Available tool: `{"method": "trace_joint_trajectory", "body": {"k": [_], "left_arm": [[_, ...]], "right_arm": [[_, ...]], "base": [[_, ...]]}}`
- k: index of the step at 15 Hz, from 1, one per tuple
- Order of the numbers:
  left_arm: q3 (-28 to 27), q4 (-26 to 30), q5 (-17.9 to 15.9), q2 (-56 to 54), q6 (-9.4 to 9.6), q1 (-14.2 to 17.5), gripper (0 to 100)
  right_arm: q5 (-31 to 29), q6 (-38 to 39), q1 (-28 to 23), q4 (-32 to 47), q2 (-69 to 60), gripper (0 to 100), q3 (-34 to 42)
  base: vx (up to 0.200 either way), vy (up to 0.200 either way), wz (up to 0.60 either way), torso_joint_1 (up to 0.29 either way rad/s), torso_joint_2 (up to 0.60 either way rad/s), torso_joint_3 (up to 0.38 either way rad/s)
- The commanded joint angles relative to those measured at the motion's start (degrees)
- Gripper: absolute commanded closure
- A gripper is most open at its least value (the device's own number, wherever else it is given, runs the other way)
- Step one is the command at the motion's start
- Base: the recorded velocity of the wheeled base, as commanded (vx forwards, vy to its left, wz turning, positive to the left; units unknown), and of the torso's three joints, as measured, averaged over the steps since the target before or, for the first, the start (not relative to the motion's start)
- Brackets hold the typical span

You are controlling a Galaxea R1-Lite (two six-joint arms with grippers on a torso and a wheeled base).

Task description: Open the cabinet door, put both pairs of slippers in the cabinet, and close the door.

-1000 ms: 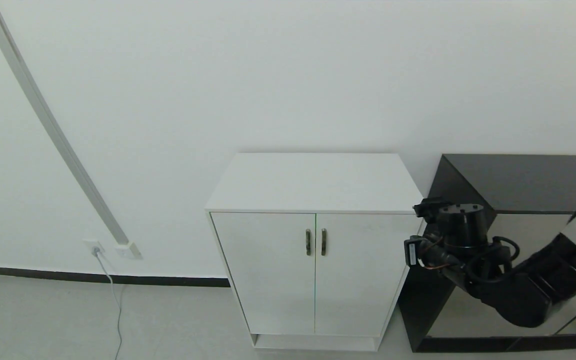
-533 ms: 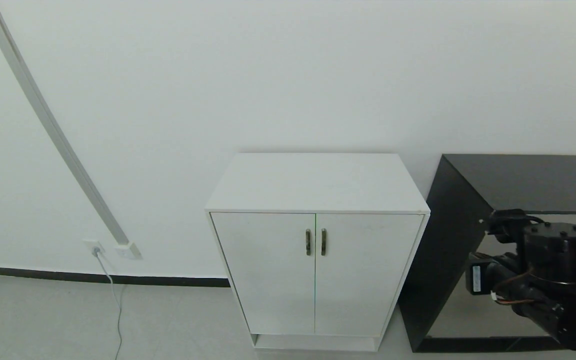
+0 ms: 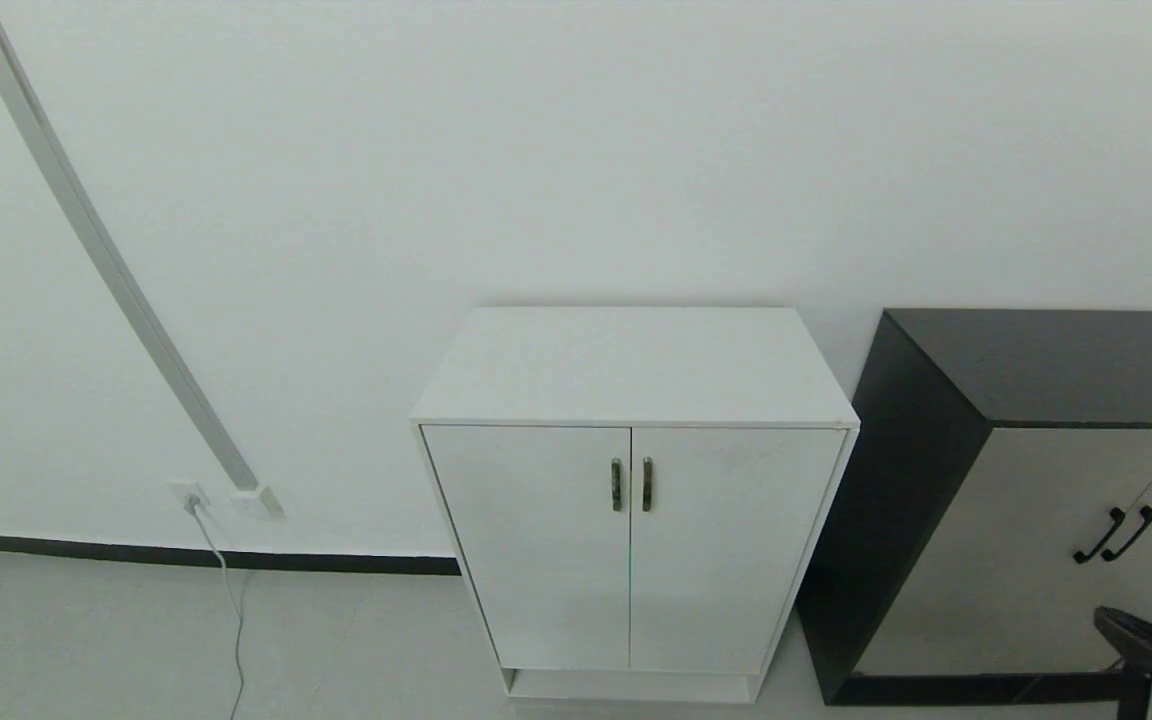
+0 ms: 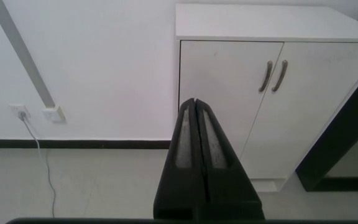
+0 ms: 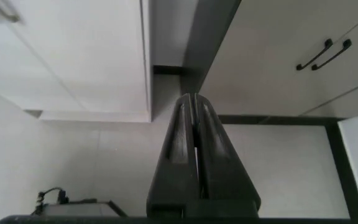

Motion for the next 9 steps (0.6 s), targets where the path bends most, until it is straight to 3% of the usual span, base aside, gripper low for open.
{"method": "trace_joint_trajectory", "body": {"k": [1, 5, 9], "left_arm": [[0.00, 0.00, -0.01, 0.07, -0.02, 0.01, 100], [0.00, 0.00, -0.01, 0.07, -0.02, 0.01, 100], [0.00, 0.00, -0.01, 0.07, -0.02, 0.01, 100]], "right_arm": [[4.56, -2.66, -0.20, 11.77, -17.28, 100, 1.05], [14.49, -6.79, -0.02, 26.19, -28.62, 100, 0.17], [24.43, -8.73, 0.33, 33.04, -31.70, 100, 1.84]], "base": [[0.000, 0.000, 0.00, 0.000, 0.00, 0.000], [0.000, 0.000, 0.00, 0.000, 0.00, 0.000], [0.000, 0.000, 0.00, 0.000, 0.00, 0.000]]}}
